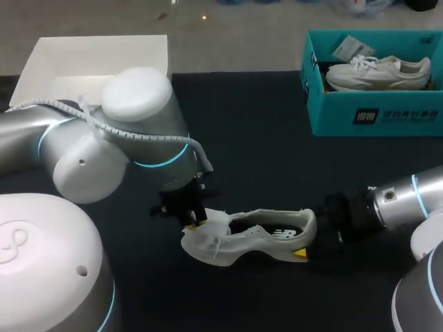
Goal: Take the shoe out of the shoebox, open the shoe tongue, remove and reinsert the insole, then place the shoe into the shoebox
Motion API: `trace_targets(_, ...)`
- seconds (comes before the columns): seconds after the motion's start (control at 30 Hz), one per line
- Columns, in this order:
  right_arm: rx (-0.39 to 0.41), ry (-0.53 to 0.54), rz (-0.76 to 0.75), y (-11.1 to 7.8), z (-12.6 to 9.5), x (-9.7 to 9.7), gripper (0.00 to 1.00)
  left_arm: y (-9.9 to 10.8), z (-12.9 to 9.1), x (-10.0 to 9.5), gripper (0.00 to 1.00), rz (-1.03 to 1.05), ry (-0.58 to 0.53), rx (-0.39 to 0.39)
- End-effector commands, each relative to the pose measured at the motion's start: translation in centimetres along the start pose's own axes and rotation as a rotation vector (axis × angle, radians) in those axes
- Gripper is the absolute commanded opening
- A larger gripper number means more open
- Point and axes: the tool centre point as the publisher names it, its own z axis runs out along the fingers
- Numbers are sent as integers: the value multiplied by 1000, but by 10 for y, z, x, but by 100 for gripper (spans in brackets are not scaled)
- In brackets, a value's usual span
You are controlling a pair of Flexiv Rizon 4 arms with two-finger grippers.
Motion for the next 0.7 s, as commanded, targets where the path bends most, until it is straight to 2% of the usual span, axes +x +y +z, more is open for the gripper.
trace_targets(0.03, 2, -2, 1, -2, 6, 0, 0, -3, -8, 8, 100, 57, 17, -4)
trace_targets(0.2, 2, -2, 1, -2, 6, 0, 0, -7, -28, 23, 100, 331, 99, -29)
trace_targets(0.33, 2, -2, 1, -2, 6, 0, 0, -10, -40, 46, 100, 696, 165, -124)
trace_targets(0.4, 2, -2, 1, -2, 6, 0, 0, -8, -43, 59, 100, 882, 140, -155)
trace_targets(0.53, 2, -2, 1, -2, 6, 0, 0, 7, -52, 90, 100, 1370, -46, -228)
trace_targets(0.67, 2, -2, 1, -2, 6, 0, 0, 2, -57, 104, 100, 1517, -176, -331)
trace_targets(0.7, 2, -2, 1, -2, 6, 0, 0, 2, -57, 104, 100, 1517, -176, -331)
